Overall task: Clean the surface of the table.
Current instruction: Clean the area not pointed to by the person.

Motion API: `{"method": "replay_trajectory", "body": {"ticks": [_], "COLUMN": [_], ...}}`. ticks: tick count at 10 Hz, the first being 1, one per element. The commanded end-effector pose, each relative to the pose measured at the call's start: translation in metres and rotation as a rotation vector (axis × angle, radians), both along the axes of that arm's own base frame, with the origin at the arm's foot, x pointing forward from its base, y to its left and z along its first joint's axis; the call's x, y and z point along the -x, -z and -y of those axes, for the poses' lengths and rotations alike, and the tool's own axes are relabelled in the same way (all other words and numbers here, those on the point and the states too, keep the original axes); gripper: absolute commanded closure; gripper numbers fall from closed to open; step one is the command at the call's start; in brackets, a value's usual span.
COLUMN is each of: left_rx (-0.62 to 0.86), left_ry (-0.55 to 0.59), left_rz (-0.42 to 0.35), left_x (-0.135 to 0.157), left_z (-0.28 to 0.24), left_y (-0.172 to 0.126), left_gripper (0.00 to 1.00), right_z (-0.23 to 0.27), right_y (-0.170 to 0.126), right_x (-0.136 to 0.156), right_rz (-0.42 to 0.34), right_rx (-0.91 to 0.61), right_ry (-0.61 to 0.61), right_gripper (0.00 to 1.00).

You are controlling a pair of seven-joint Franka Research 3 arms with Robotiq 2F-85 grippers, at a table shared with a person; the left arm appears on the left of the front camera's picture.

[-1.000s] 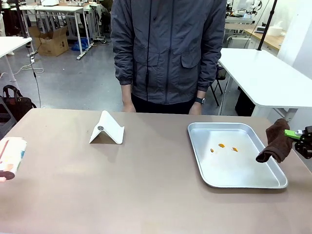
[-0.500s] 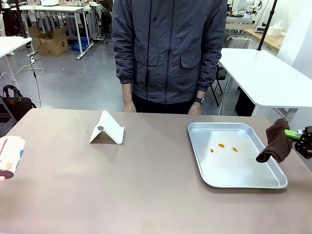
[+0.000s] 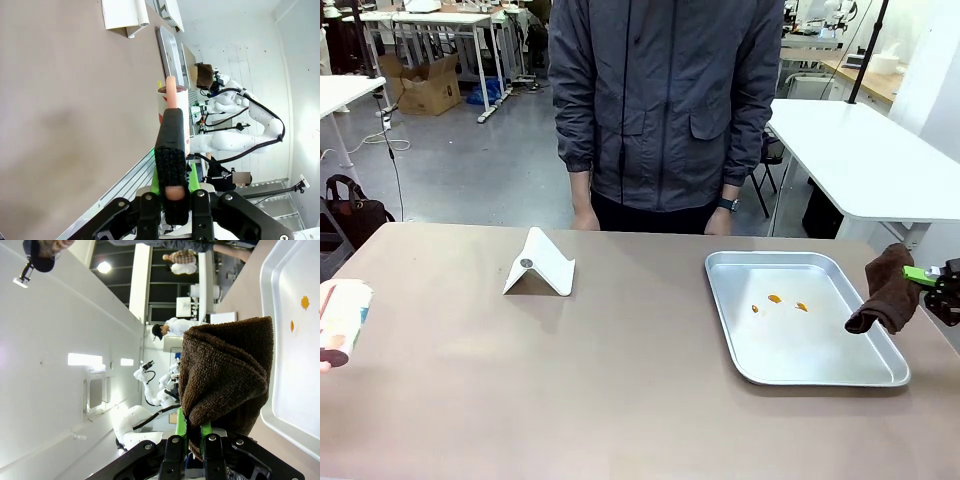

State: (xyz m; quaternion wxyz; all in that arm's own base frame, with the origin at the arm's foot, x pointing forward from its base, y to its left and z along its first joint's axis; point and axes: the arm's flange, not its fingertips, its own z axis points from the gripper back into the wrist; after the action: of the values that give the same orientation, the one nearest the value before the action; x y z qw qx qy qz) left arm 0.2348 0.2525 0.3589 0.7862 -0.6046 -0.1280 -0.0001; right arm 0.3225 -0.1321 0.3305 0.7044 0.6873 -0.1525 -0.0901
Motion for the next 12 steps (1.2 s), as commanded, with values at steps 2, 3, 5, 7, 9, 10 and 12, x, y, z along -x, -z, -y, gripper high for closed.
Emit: {"method": "replay_trajectory", "body": {"ticks": [2, 3, 5, 7, 9, 10, 12], "left_rx": [0.002, 0.002, 0.002, 0.002, 0.002, 0.002, 0.002], "left_ry": [-0.003, -0.003, -0.003, -0.003, -0.003, -0.003, -0.003], "left_rz": [0.006, 0.006, 0.006, 0.006, 0.006, 0.006, 0.006], "left_x": [0.003, 0.003, 0.003, 0.003, 0.003, 0.003, 0.003], "left_z": [0.002, 0.002, 0.002, 0.002, 0.002, 0.002, 0.002], "left_y": [-0.003, -0.003, -0.003, -0.003, -0.003, -0.003, -0.003], "left_gripper": [0.77, 0.77, 0.77, 0.77, 0.77, 0.77, 0.77], "right_z": [0.0, 0.0, 0.0, -0.02, -0.033, -0.04, -0.055], "right_y": [-0.005, -0.005, 0.0, -0.022, -0.045, -0.054, -0.069], "right_x": [0.001, 0.001, 0.0, -0.022, -0.055, -0.071, -0.101], "right_rz": [-0.005, -0.005, 0.0, -0.027, -0.073, -0.099, -0.145], "right_rx": [-0.012, -0.012, 0.0, 0.178, 0.348, 0.446, 0.645], "right_ry": [-0.01, -0.01, 0.0, -0.101, -0.174, -0.201, -0.255], "right_gripper": [1.0, 1.0, 0.88, 0.88, 0.88, 0.88, 0.88]}}
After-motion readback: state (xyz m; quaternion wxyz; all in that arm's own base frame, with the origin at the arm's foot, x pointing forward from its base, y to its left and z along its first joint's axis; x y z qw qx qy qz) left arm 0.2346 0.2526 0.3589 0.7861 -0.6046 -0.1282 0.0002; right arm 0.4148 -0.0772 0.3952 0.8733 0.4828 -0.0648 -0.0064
